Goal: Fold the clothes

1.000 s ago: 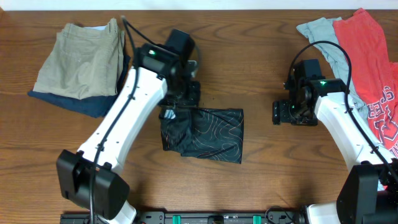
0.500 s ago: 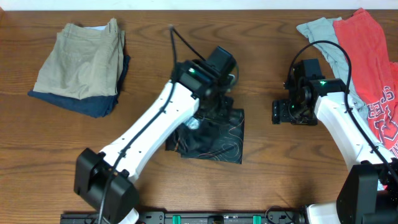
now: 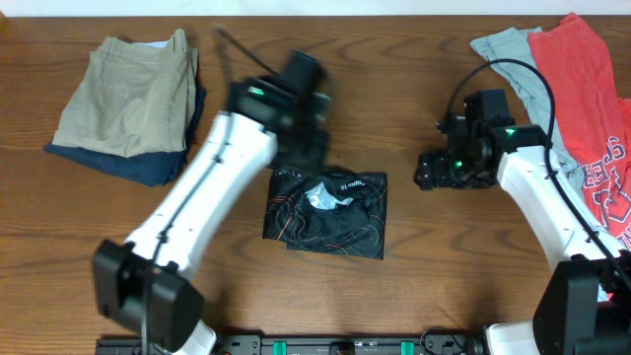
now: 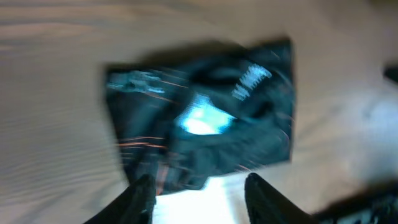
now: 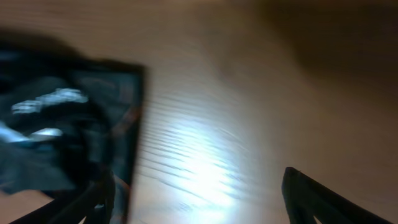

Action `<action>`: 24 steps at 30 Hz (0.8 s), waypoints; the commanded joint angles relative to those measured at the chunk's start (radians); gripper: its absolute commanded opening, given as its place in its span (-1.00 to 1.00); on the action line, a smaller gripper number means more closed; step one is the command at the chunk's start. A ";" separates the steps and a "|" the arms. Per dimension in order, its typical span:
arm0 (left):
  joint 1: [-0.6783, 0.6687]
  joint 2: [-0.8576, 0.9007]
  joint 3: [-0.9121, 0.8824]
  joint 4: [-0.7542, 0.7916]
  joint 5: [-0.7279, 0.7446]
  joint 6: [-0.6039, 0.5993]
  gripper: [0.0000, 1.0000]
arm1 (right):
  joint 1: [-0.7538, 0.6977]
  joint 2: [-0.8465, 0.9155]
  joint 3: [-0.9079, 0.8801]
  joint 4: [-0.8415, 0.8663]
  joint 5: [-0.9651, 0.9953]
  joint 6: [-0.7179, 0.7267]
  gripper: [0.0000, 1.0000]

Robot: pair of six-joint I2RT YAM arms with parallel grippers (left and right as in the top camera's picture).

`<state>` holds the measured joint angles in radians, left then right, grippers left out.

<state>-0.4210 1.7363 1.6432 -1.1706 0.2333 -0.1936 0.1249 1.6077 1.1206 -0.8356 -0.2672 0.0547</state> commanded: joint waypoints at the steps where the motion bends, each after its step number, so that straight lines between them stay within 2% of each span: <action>1: 0.118 -0.023 -0.007 -0.006 -0.025 -0.030 0.03 | 0.066 0.005 -0.004 0.040 -0.141 -0.058 0.64; 3: 0.183 -0.019 -0.007 -0.002 -0.026 -0.065 0.06 | 0.111 0.007 -0.004 0.079 -0.141 -0.085 0.64; 7: 0.281 -0.015 -0.007 0.010 -0.025 -0.126 0.30 | 0.212 0.029 -0.004 0.157 -0.141 -0.124 0.64; 14: 0.336 -0.014 -0.010 0.009 -0.025 -0.138 0.34 | 0.382 0.139 -0.004 0.276 -0.141 -0.123 0.64; 16: 0.336 -0.014 -0.010 0.009 -0.025 -0.138 0.34 | 0.418 0.176 -0.004 0.288 -0.130 -0.122 0.57; 19: 0.336 -0.014 -0.010 0.009 -0.025 -0.138 0.35 | 0.452 0.217 -0.004 0.307 -0.064 -0.077 0.39; 21: 0.336 -0.014 -0.010 0.009 -0.025 -0.138 0.35 | 0.464 0.240 -0.004 0.324 0.007 -0.032 0.13; 24: 0.336 -0.014 -0.010 0.008 -0.025 -0.138 0.35 | 0.472 0.255 -0.004 0.338 0.144 0.069 -0.61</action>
<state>-0.0868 1.7267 1.6428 -1.1591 0.2100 -0.3183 0.5858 1.8496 1.1198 -0.5026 -0.2703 0.0212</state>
